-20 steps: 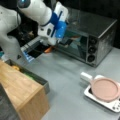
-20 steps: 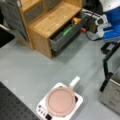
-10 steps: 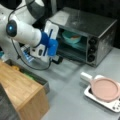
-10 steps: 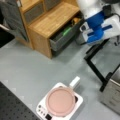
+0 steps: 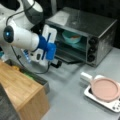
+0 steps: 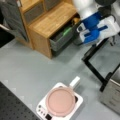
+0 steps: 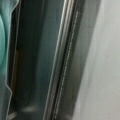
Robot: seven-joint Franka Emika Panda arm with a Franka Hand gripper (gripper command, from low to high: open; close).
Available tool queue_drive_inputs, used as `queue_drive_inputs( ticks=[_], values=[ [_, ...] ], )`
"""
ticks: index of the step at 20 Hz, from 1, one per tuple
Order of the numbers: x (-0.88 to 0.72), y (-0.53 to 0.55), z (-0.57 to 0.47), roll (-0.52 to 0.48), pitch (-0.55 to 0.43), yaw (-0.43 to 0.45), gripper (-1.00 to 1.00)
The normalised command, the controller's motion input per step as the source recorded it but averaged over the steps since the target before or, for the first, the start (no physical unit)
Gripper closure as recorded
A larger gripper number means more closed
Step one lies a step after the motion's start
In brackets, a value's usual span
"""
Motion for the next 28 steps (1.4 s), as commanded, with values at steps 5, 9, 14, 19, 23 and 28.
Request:
queue_drive_inputs(
  ticks=[5, 9, 14, 19, 23, 28],
  values=[
    [0.13, -0.22, 0.06, -0.319, 0.023, 0.168, -1.0],
    [0.16, -0.23, 0.07, -0.243, 0.045, 0.137, -1.0],
    [0.16, -0.21, 0.15, -0.238, 0.103, 0.097, -1.0],
    [0.12, -0.19, 0.28, -0.164, 0.121, 0.104, -1.0],
    [0.08, -0.18, 0.3, -0.033, 0.148, 0.139, -1.0],
    [0.09, -0.09, 0.18, 0.034, 0.148, 0.158, -1.0]
  ],
)
